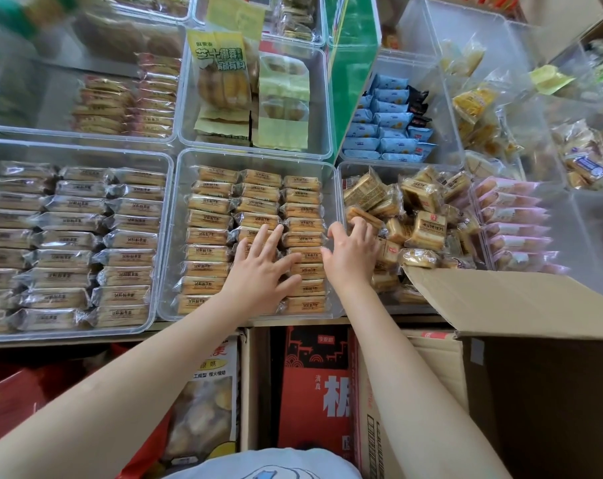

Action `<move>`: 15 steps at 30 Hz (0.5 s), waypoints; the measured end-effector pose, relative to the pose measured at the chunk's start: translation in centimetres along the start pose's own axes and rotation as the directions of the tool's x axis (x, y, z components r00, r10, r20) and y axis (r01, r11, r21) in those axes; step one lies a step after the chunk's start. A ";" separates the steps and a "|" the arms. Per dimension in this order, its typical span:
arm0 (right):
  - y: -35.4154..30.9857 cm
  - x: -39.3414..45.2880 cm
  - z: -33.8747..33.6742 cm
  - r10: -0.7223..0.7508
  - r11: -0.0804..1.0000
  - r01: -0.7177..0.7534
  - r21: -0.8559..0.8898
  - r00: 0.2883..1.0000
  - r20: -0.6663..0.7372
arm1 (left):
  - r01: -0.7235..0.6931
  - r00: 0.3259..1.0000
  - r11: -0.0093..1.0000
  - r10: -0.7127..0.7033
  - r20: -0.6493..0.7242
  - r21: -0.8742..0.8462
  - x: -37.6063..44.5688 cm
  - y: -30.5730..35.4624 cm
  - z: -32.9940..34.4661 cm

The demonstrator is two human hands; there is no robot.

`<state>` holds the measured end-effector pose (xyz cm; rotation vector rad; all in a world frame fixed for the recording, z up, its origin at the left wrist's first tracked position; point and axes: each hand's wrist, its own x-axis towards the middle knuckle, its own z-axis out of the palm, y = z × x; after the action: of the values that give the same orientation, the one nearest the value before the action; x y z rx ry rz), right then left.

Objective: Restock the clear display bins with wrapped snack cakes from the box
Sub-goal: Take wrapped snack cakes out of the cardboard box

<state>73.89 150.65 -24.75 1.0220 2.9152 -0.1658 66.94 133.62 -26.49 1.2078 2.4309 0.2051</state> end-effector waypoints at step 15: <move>-0.7 1.7 0.6 0.008 0.998 -0.010 -0.056 0.999 -0.049 | 0.083 0.995 0.996 -0.080 -0.059 0.037 1.4 -0.8 -0.5</move>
<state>72.17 151.08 -25.37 1.0451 2.9395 -0.0595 65.41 134.21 -26.69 1.1310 2.5391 0.1710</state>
